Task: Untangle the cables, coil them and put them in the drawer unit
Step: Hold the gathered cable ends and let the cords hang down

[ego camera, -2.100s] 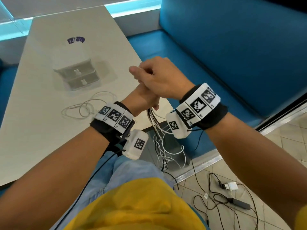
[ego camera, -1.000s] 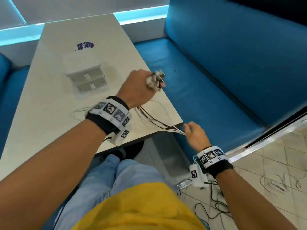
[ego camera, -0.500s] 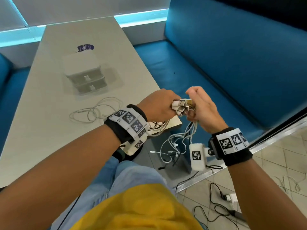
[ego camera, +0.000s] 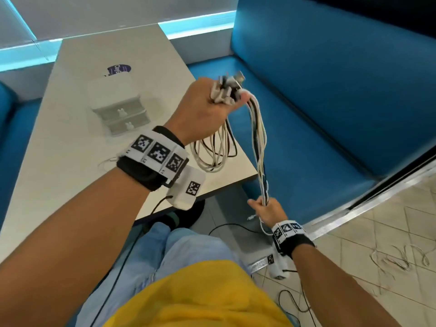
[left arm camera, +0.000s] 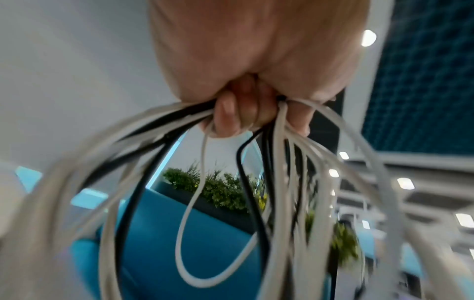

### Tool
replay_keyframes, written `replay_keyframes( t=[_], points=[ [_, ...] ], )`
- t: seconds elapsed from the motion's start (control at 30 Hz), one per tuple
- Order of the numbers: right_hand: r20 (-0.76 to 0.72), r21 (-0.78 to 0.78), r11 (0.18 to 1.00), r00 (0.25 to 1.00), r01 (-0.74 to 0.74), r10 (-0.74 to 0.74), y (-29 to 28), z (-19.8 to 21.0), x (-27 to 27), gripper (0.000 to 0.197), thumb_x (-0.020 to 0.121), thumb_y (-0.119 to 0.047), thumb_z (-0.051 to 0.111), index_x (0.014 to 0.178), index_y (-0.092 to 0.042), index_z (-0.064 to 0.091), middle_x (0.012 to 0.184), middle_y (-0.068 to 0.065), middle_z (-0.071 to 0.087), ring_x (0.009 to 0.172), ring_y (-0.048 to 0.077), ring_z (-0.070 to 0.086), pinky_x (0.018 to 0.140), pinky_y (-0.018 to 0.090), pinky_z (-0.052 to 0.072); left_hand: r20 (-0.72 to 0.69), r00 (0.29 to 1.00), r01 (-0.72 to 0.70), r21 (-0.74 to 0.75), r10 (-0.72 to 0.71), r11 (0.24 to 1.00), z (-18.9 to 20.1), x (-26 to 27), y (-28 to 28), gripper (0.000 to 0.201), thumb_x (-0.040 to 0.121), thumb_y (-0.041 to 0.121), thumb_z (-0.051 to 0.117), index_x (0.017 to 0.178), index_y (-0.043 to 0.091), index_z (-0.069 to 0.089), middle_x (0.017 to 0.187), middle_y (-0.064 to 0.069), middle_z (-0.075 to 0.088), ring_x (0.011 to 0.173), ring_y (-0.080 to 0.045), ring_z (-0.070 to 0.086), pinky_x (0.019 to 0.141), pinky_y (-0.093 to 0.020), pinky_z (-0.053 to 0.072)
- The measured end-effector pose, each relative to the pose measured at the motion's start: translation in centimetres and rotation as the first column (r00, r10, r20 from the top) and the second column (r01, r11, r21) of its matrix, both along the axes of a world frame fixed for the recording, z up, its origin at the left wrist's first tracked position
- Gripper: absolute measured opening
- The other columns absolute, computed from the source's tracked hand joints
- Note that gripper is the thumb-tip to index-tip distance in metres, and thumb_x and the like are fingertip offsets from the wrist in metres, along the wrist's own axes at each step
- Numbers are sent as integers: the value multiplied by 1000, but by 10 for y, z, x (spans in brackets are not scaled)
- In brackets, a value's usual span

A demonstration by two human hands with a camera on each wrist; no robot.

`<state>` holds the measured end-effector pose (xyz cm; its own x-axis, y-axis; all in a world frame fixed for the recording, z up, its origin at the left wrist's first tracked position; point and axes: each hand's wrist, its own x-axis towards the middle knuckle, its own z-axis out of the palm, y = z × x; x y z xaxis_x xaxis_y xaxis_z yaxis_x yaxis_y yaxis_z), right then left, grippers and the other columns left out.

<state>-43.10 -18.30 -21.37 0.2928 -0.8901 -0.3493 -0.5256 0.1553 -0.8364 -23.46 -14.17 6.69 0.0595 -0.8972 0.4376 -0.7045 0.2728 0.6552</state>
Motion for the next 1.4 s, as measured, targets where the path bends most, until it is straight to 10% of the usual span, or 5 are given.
replay_keyframes(
  t=[0.3, 0.6, 0.9, 1.07, 1.4],
  points=[
    [-433, 173, 947, 843, -270, 319, -5, -49, -19, 46, 72, -50, 77, 96, -14, 60, 91, 3, 64, 93, 26, 63, 78, 29, 47, 226, 973, 31, 26, -37, 999, 7, 8, 1, 36, 90, 25, 65, 57, 22, 50, 50, 17, 40, 50, 12, 46, 52, -7, 30],
    [-536, 186, 863, 687, -470, 490, -60, -2, -55, 111, 69, -10, 82, 153, -30, 14, 151, 4, 38, 130, 27, 47, 101, 35, 44, 525, 799, 88, 381, -294, 920, -33, -15, 1, 23, 75, 37, 49, 59, 20, 50, 68, -4, 63, 66, -30, 55, 58, -39, 45],
    [-92, -145, 924, 935, -354, 343, -87, 126, -3, 20, 90, -1, 59, 79, -16, 68, 77, 5, 69, 60, 2, 62, 65, 23, 47, 192, 964, 85, 432, -183, 898, -65, -24, -4, 29, 75, 39, 77, 67, 17, 61, 69, -4, 65, 62, -19, 56, 62, -34, 42],
    [361, -262, 942, 884, -210, 297, -35, 203, 57, 27, 99, -34, 47, 105, -16, 66, 99, 5, 67, 81, 7, 62, 69, 23, 51, -93, 994, -11, 384, 51, 923, -91, -14, -2, 18, 87, 18, 57, 74, 11, 68, 71, -8, 66, 60, -13, 54, 60, -31, 38],
    [-185, -537, 607, 784, -586, 593, 18, 224, 142, 44, 98, -47, 43, 83, -17, 70, 84, -3, 71, 82, 13, 62, 80, 35, 48, 33, 980, -196, 337, 197, 921, -72, 23, 47, 29, 93, -8, 39, 120, -9, 50, 117, -22, 55, 95, -13, 39, 69, -11, 26]
  ],
)
